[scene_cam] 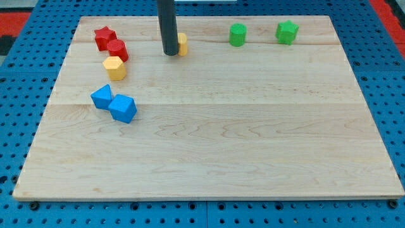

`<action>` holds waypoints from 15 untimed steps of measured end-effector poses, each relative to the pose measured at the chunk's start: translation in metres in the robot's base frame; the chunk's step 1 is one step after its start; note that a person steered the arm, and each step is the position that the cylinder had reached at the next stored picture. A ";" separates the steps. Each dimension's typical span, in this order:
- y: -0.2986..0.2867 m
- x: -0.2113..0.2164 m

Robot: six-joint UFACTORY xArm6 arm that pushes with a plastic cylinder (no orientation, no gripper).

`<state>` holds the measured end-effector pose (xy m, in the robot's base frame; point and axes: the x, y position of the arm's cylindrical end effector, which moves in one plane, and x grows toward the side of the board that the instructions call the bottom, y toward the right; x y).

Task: Keep the yellow hexagon at the left side of the yellow heart

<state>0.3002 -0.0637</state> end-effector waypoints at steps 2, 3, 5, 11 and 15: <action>0.029 -0.013; 0.030 -0.006; -0.054 0.073; -0.096 0.085; 0.027 0.016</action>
<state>0.3162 -0.0363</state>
